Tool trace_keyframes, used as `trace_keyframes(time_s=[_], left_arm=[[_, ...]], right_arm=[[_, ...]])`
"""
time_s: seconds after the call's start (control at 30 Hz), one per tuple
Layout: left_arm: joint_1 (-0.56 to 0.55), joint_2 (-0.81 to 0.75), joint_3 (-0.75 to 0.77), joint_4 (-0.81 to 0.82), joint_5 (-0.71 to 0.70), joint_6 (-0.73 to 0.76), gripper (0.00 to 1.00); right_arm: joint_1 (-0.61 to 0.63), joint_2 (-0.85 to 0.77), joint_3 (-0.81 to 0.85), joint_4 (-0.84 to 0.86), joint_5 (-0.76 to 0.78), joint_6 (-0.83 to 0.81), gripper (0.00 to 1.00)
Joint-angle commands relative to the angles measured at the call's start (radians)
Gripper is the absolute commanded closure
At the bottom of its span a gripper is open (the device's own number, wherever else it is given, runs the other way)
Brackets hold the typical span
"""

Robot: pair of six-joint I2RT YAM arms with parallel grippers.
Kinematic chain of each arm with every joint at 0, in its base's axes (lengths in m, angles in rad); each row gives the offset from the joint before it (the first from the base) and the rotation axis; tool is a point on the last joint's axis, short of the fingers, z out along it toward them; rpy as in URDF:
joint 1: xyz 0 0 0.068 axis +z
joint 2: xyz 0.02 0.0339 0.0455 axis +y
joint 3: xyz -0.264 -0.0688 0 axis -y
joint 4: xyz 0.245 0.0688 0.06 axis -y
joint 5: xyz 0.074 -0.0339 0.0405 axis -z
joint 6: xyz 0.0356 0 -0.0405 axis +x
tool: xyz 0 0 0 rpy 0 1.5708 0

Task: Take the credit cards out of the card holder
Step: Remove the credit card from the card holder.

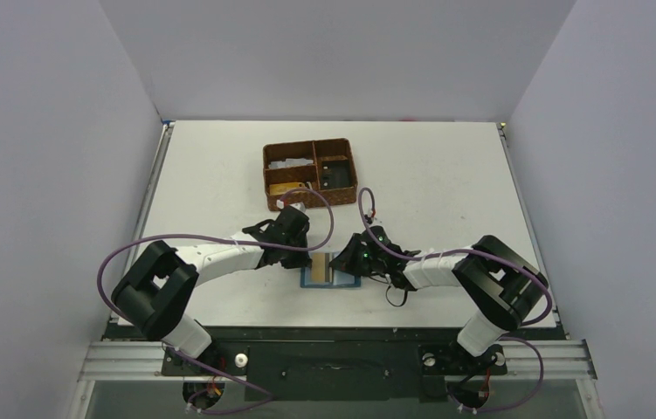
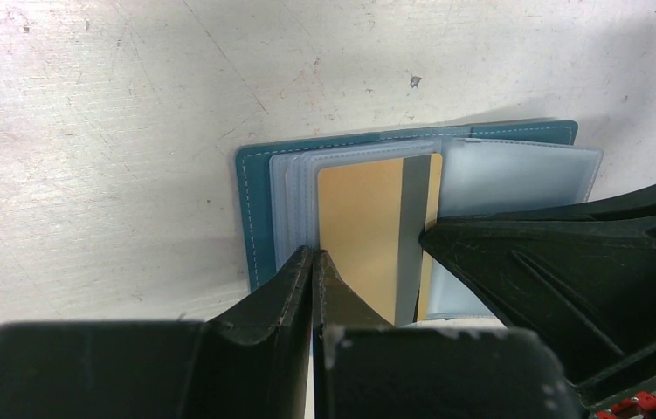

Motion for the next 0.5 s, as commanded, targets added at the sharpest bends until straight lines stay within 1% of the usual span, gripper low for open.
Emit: trace_keyframes(time_s=[0.0, 0.47], left_arm=[[0.004, 0.035, -0.002, -0.080, -0.037, 0.006, 1.00], [0.007, 0.036, -0.011, -0.071, -0.038, 0.001, 1.00]], right_arm=[[-0.012, -0.039, -0.018, 0.001, 0.018, -0.023, 1.00], [-0.027, -0.061, -0.034, -0.021, 0.032, -0.037, 1.00]])
